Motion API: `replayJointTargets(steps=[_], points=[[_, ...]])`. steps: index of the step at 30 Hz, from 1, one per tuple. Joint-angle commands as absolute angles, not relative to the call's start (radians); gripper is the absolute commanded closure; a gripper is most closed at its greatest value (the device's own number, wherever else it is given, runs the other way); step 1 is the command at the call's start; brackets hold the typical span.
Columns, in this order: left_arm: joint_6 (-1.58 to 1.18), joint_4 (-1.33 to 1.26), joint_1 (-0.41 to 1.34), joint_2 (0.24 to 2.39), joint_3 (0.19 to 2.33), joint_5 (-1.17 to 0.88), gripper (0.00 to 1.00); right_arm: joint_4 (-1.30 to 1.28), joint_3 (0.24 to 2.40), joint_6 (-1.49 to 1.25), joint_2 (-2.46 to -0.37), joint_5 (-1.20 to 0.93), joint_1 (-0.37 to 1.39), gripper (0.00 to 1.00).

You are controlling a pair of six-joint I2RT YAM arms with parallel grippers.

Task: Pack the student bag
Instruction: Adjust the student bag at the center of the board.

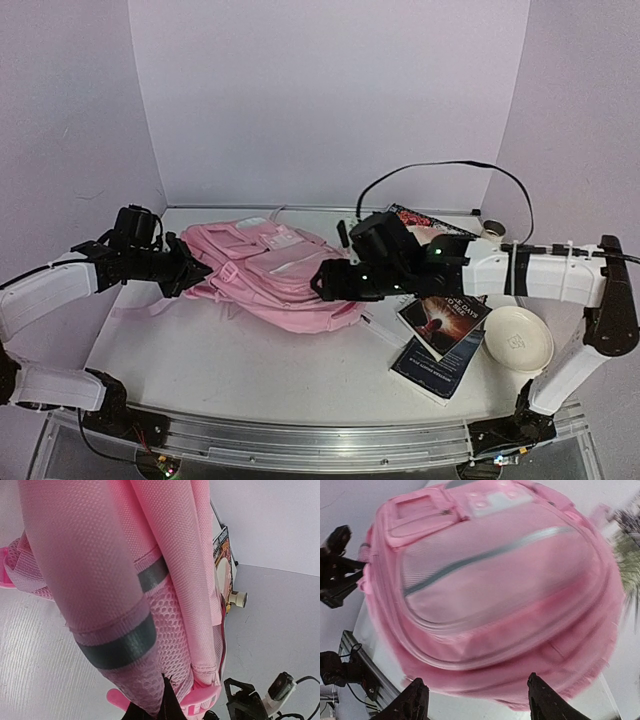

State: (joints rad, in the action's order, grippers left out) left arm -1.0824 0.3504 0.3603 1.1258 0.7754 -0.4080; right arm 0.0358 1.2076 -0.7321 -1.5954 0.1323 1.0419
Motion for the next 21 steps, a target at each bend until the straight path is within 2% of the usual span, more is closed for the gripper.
replayJointTargets(steps=[1, 7, 11, 13, 15, 19, 20, 21], points=[[-1.078, 0.298, 0.365, 1.072, 0.761, -0.448, 1.0, 0.002, 1.09, -0.992, -1.513, 0.229, 1.027, 0.3], [-1.054, 0.307, 0.365, 1.069, 0.752, -0.47, 1.0, 0.07, 1.04, -1.11, -1.568, 0.185, 1.014, 0.29], [-1.044, 0.315, 0.365, 1.065, 0.739, -0.485, 1.0, 0.13, 1.067, -1.117, -1.645, 0.153, 0.999, 0.33], [-1.039, 0.321, 0.365, 1.058, 0.734, -0.493, 1.0, 0.161, 1.096, -1.103, -1.682, 0.129, 0.993, 0.41], [-1.031, 0.336, 0.365, 1.046, 0.729, -0.498, 1.0, 0.164, 1.139, -1.074, -1.709, 0.117, 0.992, 0.53], [-1.007, 0.389, 0.365, 1.025, 0.725, -0.519, 1.0, 0.15, 1.238, -0.996, -1.738, 0.123, 0.992, 0.91], [-1.002, 0.401, 0.366, 1.015, 0.722, -0.523, 1.0, 0.134, 1.265, -0.955, -1.741, 0.135, 0.992, 0.98], [-0.997, 0.411, 0.365, 1.007, 0.717, -0.527, 1.0, 0.119, 1.306, -0.916, -1.747, 0.142, 0.991, 1.0]])
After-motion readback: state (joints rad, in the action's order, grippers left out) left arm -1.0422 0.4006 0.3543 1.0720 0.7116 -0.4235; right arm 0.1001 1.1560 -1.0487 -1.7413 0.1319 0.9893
